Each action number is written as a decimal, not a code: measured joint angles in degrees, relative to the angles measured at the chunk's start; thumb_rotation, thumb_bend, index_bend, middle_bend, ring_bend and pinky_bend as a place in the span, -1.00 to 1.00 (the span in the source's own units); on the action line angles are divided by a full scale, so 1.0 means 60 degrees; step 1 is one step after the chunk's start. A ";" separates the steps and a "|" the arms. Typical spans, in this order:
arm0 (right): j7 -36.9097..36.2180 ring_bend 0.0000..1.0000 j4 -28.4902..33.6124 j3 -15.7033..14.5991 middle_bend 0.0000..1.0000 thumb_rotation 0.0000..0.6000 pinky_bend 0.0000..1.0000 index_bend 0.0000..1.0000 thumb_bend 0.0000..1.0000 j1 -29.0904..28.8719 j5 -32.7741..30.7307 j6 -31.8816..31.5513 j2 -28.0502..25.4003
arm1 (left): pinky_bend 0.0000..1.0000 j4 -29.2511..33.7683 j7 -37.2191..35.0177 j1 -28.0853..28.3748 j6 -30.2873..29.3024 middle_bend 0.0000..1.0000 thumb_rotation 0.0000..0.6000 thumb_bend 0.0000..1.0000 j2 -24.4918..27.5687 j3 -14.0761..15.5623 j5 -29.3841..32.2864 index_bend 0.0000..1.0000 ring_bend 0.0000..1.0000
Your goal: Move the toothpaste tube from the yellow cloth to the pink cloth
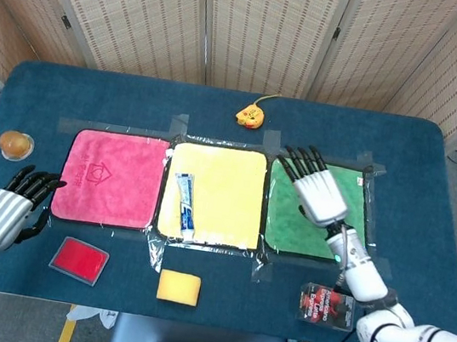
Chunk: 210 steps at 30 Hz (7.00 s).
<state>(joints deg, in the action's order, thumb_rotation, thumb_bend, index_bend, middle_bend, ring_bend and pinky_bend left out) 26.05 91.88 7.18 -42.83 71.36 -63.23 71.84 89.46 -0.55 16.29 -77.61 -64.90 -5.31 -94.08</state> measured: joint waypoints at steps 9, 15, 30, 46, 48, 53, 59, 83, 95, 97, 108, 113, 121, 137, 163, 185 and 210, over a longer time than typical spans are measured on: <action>-0.0163 -0.97 0.1453 -0.0884 -0.98 1.00 -1.00 -1.00 -0.59 0.1776 0.1028 -0.1659 -0.1567 | -0.78 -0.0131 -0.0644 0.1805 0.1339 -0.63 1.00 0.38 0.0150 -0.0092 -0.1104 -0.64 -0.66; -0.0349 -0.97 0.1786 -0.1233 -0.97 1.00 -1.00 -1.00 -0.59 0.2582 0.1516 -0.2316 -0.1841 | -0.83 -0.0341 -0.0916 0.3159 0.2351 -0.64 1.00 0.55 -0.0015 -0.0150 -0.1737 -0.66 -0.73; -0.0280 -0.97 0.2067 -0.1267 -0.97 1.00 -1.00 -0.99 -0.59 0.3509 0.1964 -0.2745 -0.1984 | -1.00 -0.0568 -0.0736 0.5917 0.5620 -0.75 -0.61 0.64 -0.0715 0.0071 -0.1951 -0.75 -0.89; -0.0399 -0.97 0.1907 -0.0970 -0.97 1.00 -1.00 -0.99 -0.59 0.3818 0.1828 -0.2517 -0.1864 | -1.00 -0.1501 0.0095 0.7378 0.7587 -0.78 -1.00 0.63 -0.2148 0.0311 -0.0674 -0.69 -0.93; -0.0420 -0.97 0.1876 -0.0946 -0.97 1.00 -1.00 -0.99 -0.59 0.3852 0.1824 -0.2482 -0.1837 | -1.00 -0.1619 0.0129 0.7425 0.7611 -0.78 -1.00 0.63 -0.2279 0.0383 -0.0609 -0.65 -0.92; -0.0450 -0.97 0.1836 -0.0919 -0.97 1.00 -1.00 -0.99 -0.59 0.3936 0.1842 -0.2440 -0.1788 | -1.00 -0.1926 0.0221 0.7560 0.7616 -0.78 -1.00 0.63 -0.2609 0.0560 -0.0478 -0.65 -0.91; -0.0510 -0.97 0.1814 -0.0868 -0.97 1.00 -1.00 -0.99 -0.59 0.4072 0.1870 -0.2481 -0.1770 | -1.00 -0.2227 0.0572 0.7679 0.7716 -0.78 -1.00 0.63 -0.2889 0.0628 -0.0230 -0.65 -0.90; -0.0740 -0.99 0.1626 -0.0686 -0.97 1.00 -1.00 -0.99 -0.59 0.4336 0.2127 -0.2493 -0.1692 | -1.00 -0.2780 0.2392 0.7420 0.8049 -0.53 -1.00 0.63 -0.2826 0.0837 0.1603 -0.48 -0.67; -0.0832 -1.00 0.1614 -0.0605 -0.97 1.00 -1.00 -0.99 -0.59 0.4467 0.2277 -0.2624 -0.1707 | -1.00 -0.3023 0.2851 0.6931 0.7979 -0.52 -1.00 0.63 -0.2227 0.0975 0.2747 -0.46 -0.65; -0.0848 -1.00 0.1613 -0.0598 -0.97 1.00 -1.00 -0.99 -0.59 0.4501 0.2300 -0.2657 -0.1714 | -1.00 -0.3065 0.2925 0.6840 0.7953 -0.51 -1.00 0.63 -0.2089 0.1009 0.2924 -0.45 -0.65; -0.0935 -1.00 0.1576 -0.0539 -0.97 1.00 -1.00 -0.99 -0.59 0.4617 0.2384 -0.2758 -0.1708 | -1.00 -0.3340 0.3220 0.6572 0.7809 -0.51 -1.00 0.63 -0.1778 0.1006 0.3776 -0.44 -0.64; -0.1021 -1.00 0.1531 -0.0524 -0.97 1.00 -1.00 -0.99 -0.59 0.4668 0.2396 -0.2790 -0.1708 | -1.00 -0.3000 0.3076 0.6455 0.7506 -0.51 -1.00 0.63 -0.1685 0.0879 0.3848 -0.45 -0.64; -0.1188 -1.00 0.1398 -0.0514 -0.97 1.00 -1.00 -0.99 -0.59 0.4730 0.2437 -0.2797 -0.1686 | -1.00 -0.2661 0.2886 0.6505 0.7400 -0.52 -1.00 0.63 -0.1825 0.0723 0.3762 -0.49 -0.71; -0.1455 -1.00 0.1169 -0.0489 -0.97 1.00 -1.00 -0.99 -0.59 0.4806 0.2366 -0.2695 -0.1636 | -1.00 -0.3168 0.4354 0.6981 0.7631 -0.54 -1.00 0.63 -0.2753 0.0725 0.4758 -0.49 -0.73; -0.1672 -1.00 0.0970 -0.0481 -0.97 1.00 -1.00 -0.99 -0.59 0.4930 0.2564 -0.2809 -0.1587 | -0.94 -0.2911 0.6045 0.6993 0.7344 -0.33 -1.00 0.63 -0.2273 0.1667 0.7345 -0.34 -0.49; -0.2419 -0.94 0.1229 -0.0271 -0.96 1.00 -0.98 -0.99 -0.59 0.5171 0.2113 -0.2929 -0.2303 | -0.88 -0.0922 0.1044 0.5053 0.4514 -0.48 -0.94 0.24 -0.0918 0.0010 0.5370 -0.54 -0.61; -0.4293 -0.90 0.1151 -0.0828 -0.94 1.00 -0.94 -0.99 -0.59 0.6244 0.2168 -0.3529 -0.2375 | -0.97 0.1035 0.0781 0.0414 -0.1564 -0.53 1.00 0.21 -0.0387 0.0361 0.4159 -0.53 -0.68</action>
<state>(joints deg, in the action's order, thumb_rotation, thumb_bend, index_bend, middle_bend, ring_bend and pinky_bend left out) 0.30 98.79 2.21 -5.37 84.37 -84.40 57.59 95.67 4.13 18.77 -86.99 -67.22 -3.15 -69.13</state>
